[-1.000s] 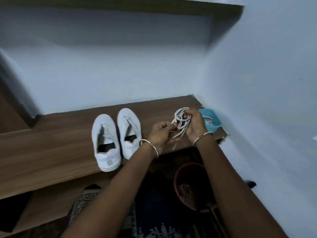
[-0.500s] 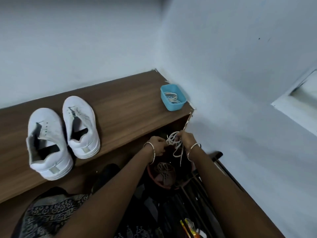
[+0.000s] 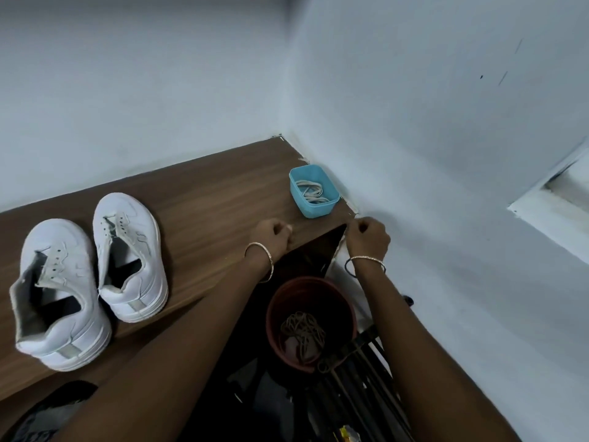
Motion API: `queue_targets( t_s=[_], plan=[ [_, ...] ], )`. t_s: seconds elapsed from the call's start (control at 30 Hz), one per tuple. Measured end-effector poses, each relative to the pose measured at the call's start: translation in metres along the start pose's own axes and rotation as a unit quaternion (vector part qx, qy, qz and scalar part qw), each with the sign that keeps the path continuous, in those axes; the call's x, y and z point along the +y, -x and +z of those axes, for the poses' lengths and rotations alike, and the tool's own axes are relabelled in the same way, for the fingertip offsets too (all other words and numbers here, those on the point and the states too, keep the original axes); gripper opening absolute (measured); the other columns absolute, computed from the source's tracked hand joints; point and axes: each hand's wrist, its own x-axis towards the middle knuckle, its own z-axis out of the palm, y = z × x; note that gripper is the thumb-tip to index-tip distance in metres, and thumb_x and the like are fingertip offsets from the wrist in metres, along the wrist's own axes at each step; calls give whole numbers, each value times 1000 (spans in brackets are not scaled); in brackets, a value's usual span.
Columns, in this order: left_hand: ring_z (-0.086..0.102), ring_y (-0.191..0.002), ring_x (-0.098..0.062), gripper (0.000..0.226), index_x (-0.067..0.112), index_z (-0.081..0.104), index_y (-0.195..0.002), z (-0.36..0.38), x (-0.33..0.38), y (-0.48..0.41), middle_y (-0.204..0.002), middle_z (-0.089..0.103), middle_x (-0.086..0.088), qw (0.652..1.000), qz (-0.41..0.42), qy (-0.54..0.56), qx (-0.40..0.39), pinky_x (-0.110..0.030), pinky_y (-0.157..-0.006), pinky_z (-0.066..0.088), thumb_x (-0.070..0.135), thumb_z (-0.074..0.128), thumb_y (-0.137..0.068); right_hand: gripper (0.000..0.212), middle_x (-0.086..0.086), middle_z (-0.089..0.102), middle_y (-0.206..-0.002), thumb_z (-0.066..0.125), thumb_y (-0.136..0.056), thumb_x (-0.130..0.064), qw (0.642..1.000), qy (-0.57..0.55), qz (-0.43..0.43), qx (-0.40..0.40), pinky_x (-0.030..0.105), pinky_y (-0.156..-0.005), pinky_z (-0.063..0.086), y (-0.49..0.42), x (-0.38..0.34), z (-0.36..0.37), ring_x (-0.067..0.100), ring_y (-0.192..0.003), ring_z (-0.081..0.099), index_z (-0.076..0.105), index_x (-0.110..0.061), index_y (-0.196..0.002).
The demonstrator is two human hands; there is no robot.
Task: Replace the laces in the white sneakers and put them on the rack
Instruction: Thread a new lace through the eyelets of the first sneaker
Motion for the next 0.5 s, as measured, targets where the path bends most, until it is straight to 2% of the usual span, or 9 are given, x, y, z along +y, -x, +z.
queue_targets(
  t_s=[0.07,0.17,0.23,0.3,0.33,0.4,0.5],
  plan=[
    [69,-73,-27,21,20,60,-75,-2,9,-14,-71,68,-3,999,23,-18,43,-41,-80,58,19,57,-96,19,7,71,-85,58,-91,-18,999,-28,-23,31,23,-71,38,-12,-16,-1,20,-79,60,72,-7,-87],
    [68,-87,-33,13,25,59,-83,0,18,-32,-87,69,-8,997,36,-19,67,-50,-85,55,24,53,-94,20,8,73,-91,57,-91,-16,998,-35,-31,32,21,-72,37,-29,-31,4,24,-87,65,74,-5,-91],
    [64,-96,-30,18,21,62,-108,4,28,-37,-101,67,-8,997,53,-31,48,-48,-93,52,18,49,-97,22,10,73,-103,57,-92,-17,1000,-18,-20,-4,22,-77,40,-41,-34,11,27,-100,65,75,-6,-100],
    [58,-106,-25,39,18,52,-135,9,33,-39,-116,62,-6,993,82,-80,7,-38,-100,45,9,45,-98,27,9,70,-118,58,-93,-21,998,2,3,-60,27,-90,43,-49,-36,19,28,-113,61,72,-9,-113],
    [55,-115,-24,47,18,46,-142,12,34,-41,-125,59,-6,991,94,-98,-19,-35,-105,41,5,44,-97,31,9,68,-123,58,-93,-23,996,15,11,-87,29,-96,43,-53,-36,24,28,-117,60,70,-10,-119],
    [48,-126,-21,54,17,41,-146,19,30,-50,-137,52,-6,984,96,-129,-71,-30,-112,33,3,44,-94,37,10,65,-130,57,-95,-27,990,49,15,-128,32,-102,42,-57,-38,32,31,-123,56,66,-10,-127],
    [50,-128,-25,64,21,43,-146,27,16,-68,-142,51,-10,978,55,-177,-100,-32,-112,36,27,44,-82,36,12,65,-130,54,-96,-25,987,58,22,-148,34,-102,42,-57,-38,39,34,-122,56,66,-11,-127]
  ],
)
